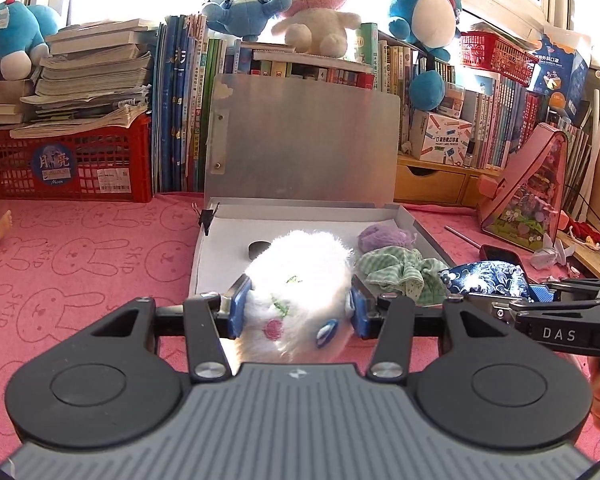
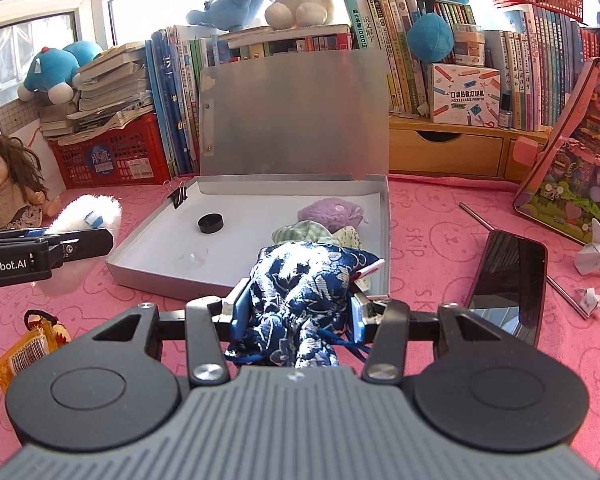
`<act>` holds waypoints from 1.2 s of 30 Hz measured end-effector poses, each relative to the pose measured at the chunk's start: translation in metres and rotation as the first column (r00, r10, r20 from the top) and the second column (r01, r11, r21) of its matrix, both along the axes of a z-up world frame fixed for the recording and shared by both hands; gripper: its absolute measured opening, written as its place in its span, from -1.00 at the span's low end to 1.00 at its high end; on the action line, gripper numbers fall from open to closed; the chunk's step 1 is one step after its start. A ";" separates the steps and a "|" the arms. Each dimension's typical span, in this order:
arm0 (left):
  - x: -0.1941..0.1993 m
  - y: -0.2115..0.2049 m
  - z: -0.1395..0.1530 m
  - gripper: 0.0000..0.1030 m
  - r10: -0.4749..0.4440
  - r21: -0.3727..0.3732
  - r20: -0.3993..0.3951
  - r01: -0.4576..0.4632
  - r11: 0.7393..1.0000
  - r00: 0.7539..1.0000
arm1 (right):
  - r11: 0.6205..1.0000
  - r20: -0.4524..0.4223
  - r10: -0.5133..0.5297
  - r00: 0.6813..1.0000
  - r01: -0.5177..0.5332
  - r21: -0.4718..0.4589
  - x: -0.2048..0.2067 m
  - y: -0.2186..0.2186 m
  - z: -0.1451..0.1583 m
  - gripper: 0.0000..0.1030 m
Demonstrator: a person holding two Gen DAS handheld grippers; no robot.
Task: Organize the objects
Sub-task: 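Carry the blue floral bag and white plush into the white box with both grippers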
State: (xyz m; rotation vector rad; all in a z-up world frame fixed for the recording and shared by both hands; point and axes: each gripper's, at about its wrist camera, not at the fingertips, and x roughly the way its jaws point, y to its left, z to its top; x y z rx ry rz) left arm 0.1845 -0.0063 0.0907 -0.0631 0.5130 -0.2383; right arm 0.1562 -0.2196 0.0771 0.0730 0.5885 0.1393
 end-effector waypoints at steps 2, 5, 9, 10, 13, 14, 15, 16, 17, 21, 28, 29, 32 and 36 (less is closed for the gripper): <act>0.009 0.000 0.000 0.07 0.007 -0.003 -0.012 -0.007 1.000 1.000 | 1.000 -0.001 -0.002 1.000 0.002 0.006 0.006 -0.001 0.002 0.00; 0.028 -0.008 -0.003 0.07 0.049 0.039 -0.038 -0.048 0.998 0.998 | 1.000 0.001 -0.005 1.000 0.005 0.006 0.017 0.000 0.005 0.00; 0.048 -0.019 -0.008 0.07 0.077 0.084 -0.039 -0.073 0.994 0.996 | 1.000 -0.005 -0.020 1.000 0.020 0.021 0.032 0.000 0.005 0.00; 0.052 -0.021 -0.009 0.07 0.082 0.087 -0.043 -0.078 0.993 0.996 | 0.999 -0.008 -0.021 1.000 0.021 0.024 0.035 -0.001 0.005 0.00; 0.064 -0.024 -0.011 0.06 0.081 0.086 -0.050 -0.076 0.993 0.995 | 1.000 -0.009 -0.028 1.000 0.029 0.013 0.044 -0.001 0.005 0.00; 0.068 -0.025 -0.011 0.06 0.077 0.085 -0.048 -0.073 0.994 0.996 | 1.000 -0.008 -0.031 1.000 0.031 0.008 0.048 -0.001 0.005 0.00; 0.071 -0.026 -0.011 0.05 0.074 0.084 -0.046 -0.070 0.994 0.996 | 0.999 -0.007 -0.032 0.999 0.032 0.005 0.051 -0.001 0.006 0.00; 0.074 -0.027 -0.010 0.05 0.075 0.082 -0.044 -0.071 0.994 0.996 | 0.999 -0.007 -0.034 0.999 0.034 0.005 0.055 -0.002 0.006 0.00; 0.078 -0.027 -0.010 0.05 0.076 0.081 -0.045 -0.072 0.994 0.996 | 0.999 -0.010 -0.036 0.999 0.036 0.007 0.060 -0.002 0.006 0.00; 0.092 -0.024 -0.012 -0.15 0.086 0.064 -0.064 -0.082 0.995 0.994 | 0.998 -0.029 -0.059 0.998 0.059 0.026 0.074 -0.006 0.005 0.00; 0.096 -0.016 -0.021 -0.30 0.088 0.078 -0.079 -0.082 0.994 0.993 | 0.998 -0.038 -0.052 0.998 0.053 0.028 0.077 -0.004 -0.001 -0.01; 0.095 -0.015 -0.023 -0.30 0.085 0.077 -0.083 -0.079 0.994 0.993 | 0.999 -0.037 -0.048 0.998 0.049 0.025 0.076 -0.003 -0.002 -0.01; 0.093 -0.015 -0.028 -0.30 0.074 0.078 -0.094 -0.067 0.995 0.993 | 0.999 -0.040 -0.036 0.999 0.036 0.015 0.075 0.001 -0.004 -0.01; 0.090 -0.019 -0.034 -0.30 0.041 0.090 -0.113 -0.031 0.995 0.993 | 1.000 -0.050 -0.019 0.999 0.020 0.005 0.074 0.005 -0.007 -0.02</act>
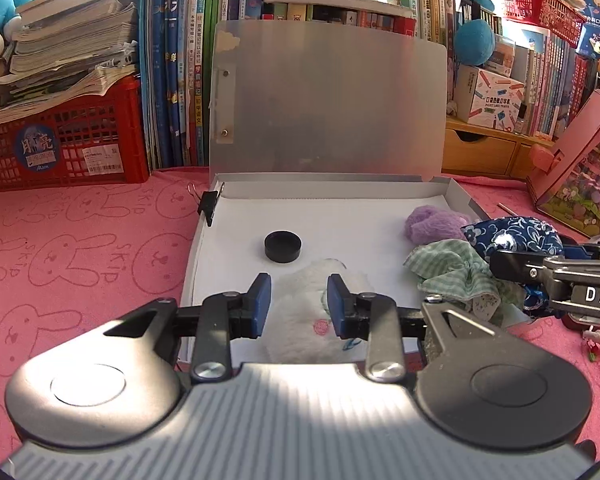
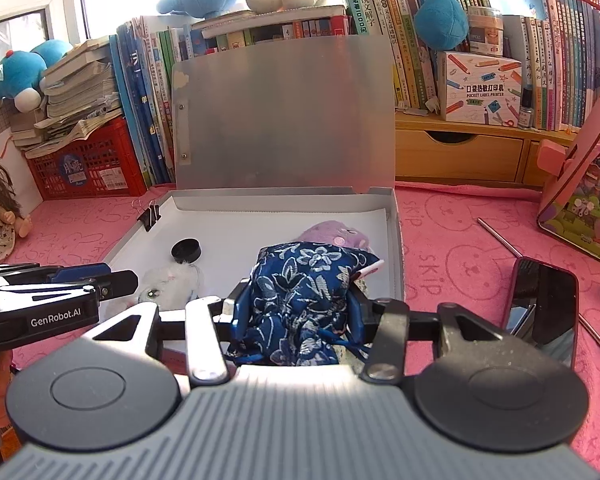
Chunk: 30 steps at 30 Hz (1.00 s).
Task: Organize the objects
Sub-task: 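Open both grippers to release the bag and plush in the box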
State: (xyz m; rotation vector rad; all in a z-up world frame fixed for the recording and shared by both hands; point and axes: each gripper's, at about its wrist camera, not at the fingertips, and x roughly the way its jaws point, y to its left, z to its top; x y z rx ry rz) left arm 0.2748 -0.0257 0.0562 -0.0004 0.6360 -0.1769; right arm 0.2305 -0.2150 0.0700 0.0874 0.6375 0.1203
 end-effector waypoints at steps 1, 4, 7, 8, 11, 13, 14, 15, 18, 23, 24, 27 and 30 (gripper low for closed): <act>-0.001 -0.002 -0.002 -0.30 -0.010 0.004 -0.003 0.010 1.000 1.000 | 1.000 -0.004 0.003 1.000 -0.003 -0.002 0.000 0.001 -0.001 -0.02; -0.001 -0.008 -0.007 -0.30 -0.034 0.023 -0.019 0.034 0.999 0.999 | 1.000 -0.021 0.008 1.000 -0.008 -0.003 0.003 0.002 -0.006 -0.03; 0.002 -0.012 -0.013 -0.29 -0.052 0.028 -0.025 0.053 0.998 0.998 | 1.000 -0.044 0.006 0.999 -0.006 0.011 0.009 0.001 -0.013 -0.03; 0.003 -0.013 -0.013 -0.29 -0.053 0.028 -0.025 0.054 0.998 0.998 | 1.000 -0.053 0.004 0.999 -0.003 0.013 0.011 0.001 -0.016 -0.03; 0.009 -0.016 -0.014 -0.29 -0.056 0.029 -0.025 0.057 0.998 0.998 | 1.000 -0.070 -0.001 0.998 0.002 0.019 0.018 0.000 -0.023 -0.04; 0.014 -0.018 -0.014 -0.29 -0.056 0.031 -0.021 0.057 0.998 0.998 | 1.000 -0.075 -0.002 0.997 0.004 0.028 0.023 0.000 -0.026 -0.04; 0.016 -0.018 -0.015 -0.29 -0.057 0.032 -0.019 0.057 0.998 0.998 | 0.999 -0.076 -0.004 0.997 0.006 0.032 0.025 -0.001 -0.028 -0.04; 0.019 -0.019 -0.015 -0.29 -0.056 0.030 -0.018 0.056 0.998 0.998 | 0.999 -0.077 -0.005 0.997 0.008 0.033 0.028 -0.001 -0.029 -0.04; 0.028 -0.020 -0.016 -0.28 -0.046 0.028 -0.015 0.047 0.999 0.999 | 0.999 -0.078 -0.010 0.997 0.012 0.034 0.036 -0.001 -0.030 -0.04; 0.042 -0.022 -0.017 -0.28 -0.028 0.026 -0.010 0.028 0.999 1.000 | 0.999 -0.077 -0.018 0.997 0.021 0.036 0.049 -0.002 -0.033 -0.03; 0.044 -0.022 -0.018 -0.28 -0.024 0.024 -0.010 0.025 0.999 1.000 | 0.999 -0.079 -0.020 0.997 0.022 0.034 0.051 -0.001 -0.034 -0.03; 0.047 -0.022 -0.018 -0.28 -0.015 0.016 -0.009 0.015 1.000 1.000 | 0.999 -0.079 -0.022 0.997 0.025 0.034 0.053 -0.001 -0.037 0.00; 0.043 -0.022 -0.018 -0.28 -0.017 0.018 -0.005 0.017 1.000 1.000 | 0.998 -0.068 -0.026 0.997 0.029 0.056 0.048 -0.003 -0.035 0.16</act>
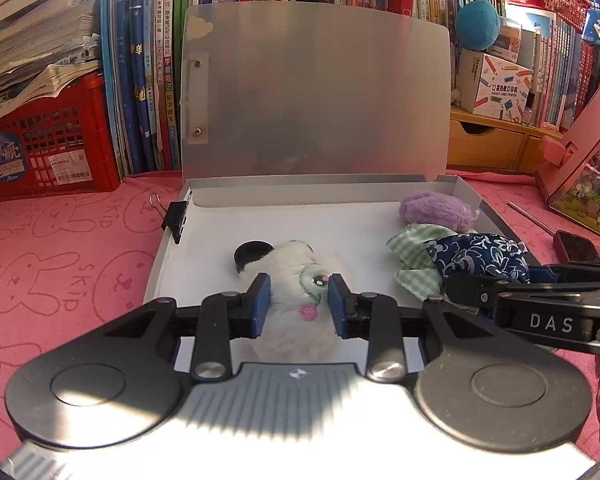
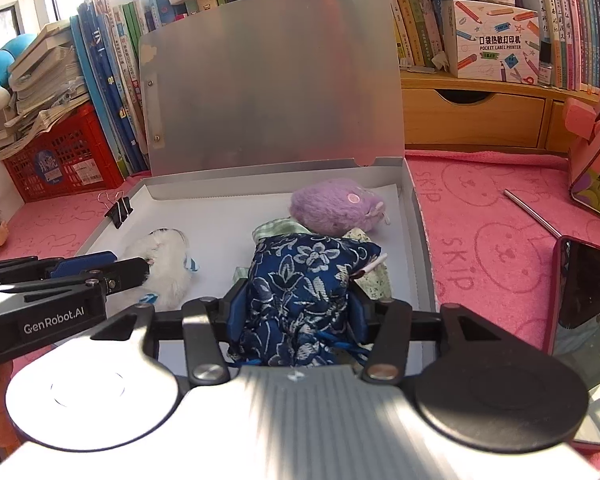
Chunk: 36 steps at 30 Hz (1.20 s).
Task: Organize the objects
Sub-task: 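Open both grippers to release the bag and plush in the box, then move the right gripper to a black cap while the left reaches the orange snack packet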
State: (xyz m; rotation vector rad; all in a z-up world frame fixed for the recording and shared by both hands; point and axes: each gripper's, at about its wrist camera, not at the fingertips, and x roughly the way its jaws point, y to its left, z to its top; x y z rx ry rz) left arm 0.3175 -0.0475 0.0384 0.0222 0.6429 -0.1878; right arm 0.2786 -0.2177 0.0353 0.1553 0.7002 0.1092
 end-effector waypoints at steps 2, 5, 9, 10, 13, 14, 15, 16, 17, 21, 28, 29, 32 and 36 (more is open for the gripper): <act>-0.004 0.000 0.000 -0.27 -0.004 0.013 0.006 0.003 1.000 1.000 | 1.000 0.011 -0.002 1.000 0.002 -0.003 -0.004 -0.001 0.003 0.33; -0.010 0.003 0.002 0.05 0.003 0.012 0.005 -0.003 1.000 1.000 | 1.000 0.031 0.005 1.000 -0.005 -0.009 -0.011 -0.002 0.009 0.40; -0.026 0.012 0.013 0.31 -0.011 -0.019 0.027 0.012 1.000 1.000 | 1.000 0.070 0.014 0.997 -0.012 -0.023 -0.026 -0.003 0.019 0.58; -0.030 0.014 0.017 0.37 -0.013 -0.015 0.032 0.014 1.000 0.999 | 1.000 0.078 0.018 0.997 -0.016 -0.026 -0.029 -0.004 0.021 0.60; -0.050 0.018 0.028 0.51 -0.034 0.006 0.059 0.033 0.999 0.998 | 0.999 0.113 0.036 0.993 -0.033 -0.025 -0.046 -0.005 0.030 0.70; -0.059 0.020 0.032 0.56 -0.046 0.014 0.072 0.045 0.999 0.996 | 0.999 0.124 0.044 0.991 -0.042 -0.022 -0.052 -0.006 0.033 0.75; -0.067 0.022 0.035 0.58 -0.054 0.021 0.085 0.052 0.998 0.995 | 0.999 0.132 0.053 0.990 -0.051 -0.018 -0.057 -0.006 0.035 0.79; -0.076 0.024 0.038 0.63 -0.058 0.029 0.101 0.055 0.998 0.993 | 0.998 0.140 0.062 0.988 -0.061 -0.015 -0.064 -0.005 0.037 0.80; -0.085 0.026 0.041 0.66 -0.055 0.034 0.115 0.052 0.998 0.992 | 0.997 0.148 0.073 0.986 -0.072 -0.012 -0.070 -0.004 0.040 0.83; -0.121 0.038 0.048 0.69 -0.049 0.028 0.155 0.045 0.999 0.987 | 0.994 0.183 0.109 0.977 -0.107 -0.025 -0.098 0.002 0.046 0.93; -0.183 0.058 0.042 0.85 -0.011 -0.025 0.218 0.017 1.000 0.976 | 0.983 0.228 0.157 0.961 -0.129 -0.131 -0.150 0.013 0.040 0.97; -0.190 0.060 0.041 0.87 -0.004 -0.028 0.226 0.010 1.000 0.974 | 0.981 0.228 0.159 0.961 -0.128 -0.143 -0.158 0.014 0.038 0.98; -0.214 0.069 0.032 0.90 0.019 -0.033 0.240 -0.012 0.999 0.971 | 0.977 0.220 0.163 0.962 -0.126 -0.174 -0.174 0.016 0.031 0.99; -0.234 0.082 0.019 0.90 0.030 -0.033 0.223 -0.023 0.999 0.974 | 0.971 0.217 0.155 0.964 -0.108 -0.214 -0.194 0.016 0.021 0.99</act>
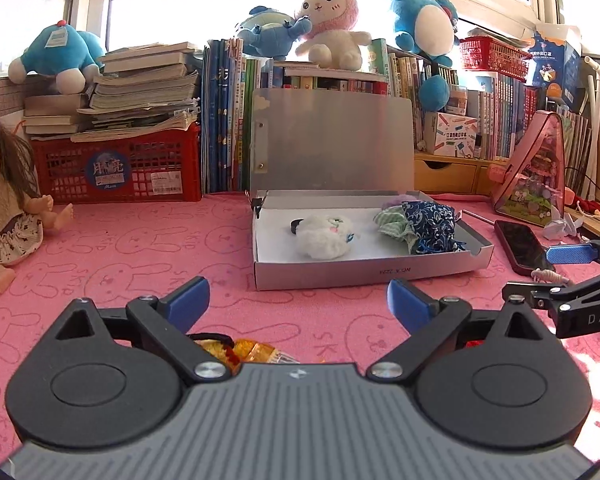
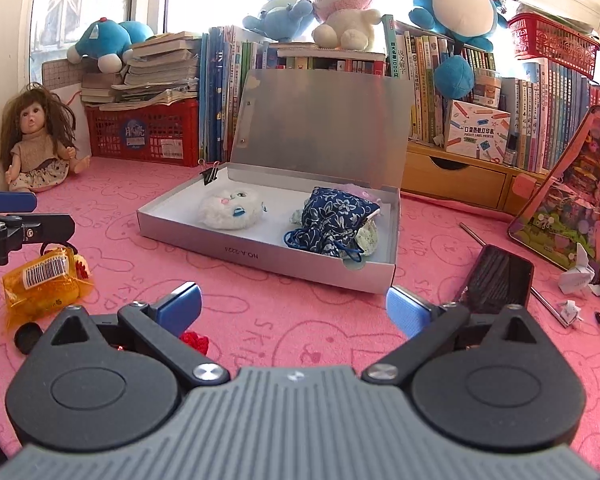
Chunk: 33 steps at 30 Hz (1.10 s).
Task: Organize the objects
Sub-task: 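Move the right gripper to a black cap while the left reaches the orange snack packet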
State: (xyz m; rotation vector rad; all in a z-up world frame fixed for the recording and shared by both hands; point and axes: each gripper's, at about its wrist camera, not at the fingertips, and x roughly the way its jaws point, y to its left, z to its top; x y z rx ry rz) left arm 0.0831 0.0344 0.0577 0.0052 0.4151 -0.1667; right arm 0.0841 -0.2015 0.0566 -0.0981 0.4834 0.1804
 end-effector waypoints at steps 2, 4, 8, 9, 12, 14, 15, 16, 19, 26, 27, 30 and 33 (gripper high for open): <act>-0.007 0.007 -0.008 0.90 0.000 -0.006 -0.012 -0.001 1.000 1.000 | 1.000 0.007 -0.014 1.000 0.014 -0.005 -0.010 -0.002 -0.004 1.00; -0.010 0.015 -0.018 0.91 0.034 -0.023 -0.035 -0.035 0.999 0.999 | 1.000 0.009 -0.027 1.000 0.027 0.002 -0.017 -0.004 -0.007 1.00; -0.012 0.030 -0.031 0.91 0.083 -0.057 -0.062 -0.087 0.995 0.995 | 0.998 0.005 -0.068 0.998 0.068 0.007 -0.028 -0.008 -0.013 1.00; -0.012 0.033 -0.033 0.91 0.082 -0.068 -0.063 -0.086 0.994 0.995 | 0.997 0.004 -0.081 0.997 0.081 0.007 -0.029 -0.010 -0.015 1.00; -0.011 0.034 -0.037 0.91 0.064 -0.044 -0.086 -0.068 0.997 0.994 | 0.992 -0.003 -0.125 0.992 0.125 0.016 -0.035 -0.015 -0.020 1.00; -0.010 0.032 -0.040 0.91 0.053 -0.017 -0.096 -0.055 0.998 0.994 | 0.988 -0.014 -0.154 0.988 0.155 0.016 -0.037 -0.019 -0.025 1.00; -0.010 0.031 -0.041 0.91 0.053 -0.005 -0.098 -0.054 0.999 0.994 | 0.986 -0.020 -0.164 0.986 0.164 0.015 -0.038 -0.020 -0.027 1.00; -0.010 0.029 -0.042 0.91 0.051 0.010 -0.106 -0.050 0.999 0.993 | 0.985 -0.029 -0.174 0.984 0.174 0.014 -0.039 -0.022 -0.029 1.00; -0.008 0.025 -0.043 0.91 0.050 0.036 -0.119 -0.046 0.998 0.992 | 0.981 -0.044 -0.192 0.980 0.192 0.002 -0.044 -0.024 -0.035 1.00; -0.007 0.031 -0.045 0.91 0.027 -0.054 -0.144 -0.035 0.998 0.989 | 0.978 -0.063 -0.208 0.976 0.208 -0.013 -0.047 -0.023 -0.042 0.93; -0.007 0.030 -0.046 0.91 0.026 -0.048 -0.148 -0.034 0.998 0.989 | 0.978 -0.065 -0.210 0.975 0.210 -0.012 -0.047 -0.023 -0.043 0.91; -0.008 0.026 -0.050 0.91 0.021 -0.017 -0.149 -0.024 1.000 0.989 | 0.975 -0.071 -0.220 0.973 0.221 -0.003 -0.046 -0.022 -0.045 0.86; -0.009 0.023 -0.051 0.91 0.026 -0.005 -0.141 -0.027 1.000 0.990 | 0.974 -0.085 -0.226 0.970 0.227 0.005 -0.044 -0.022 -0.048 0.79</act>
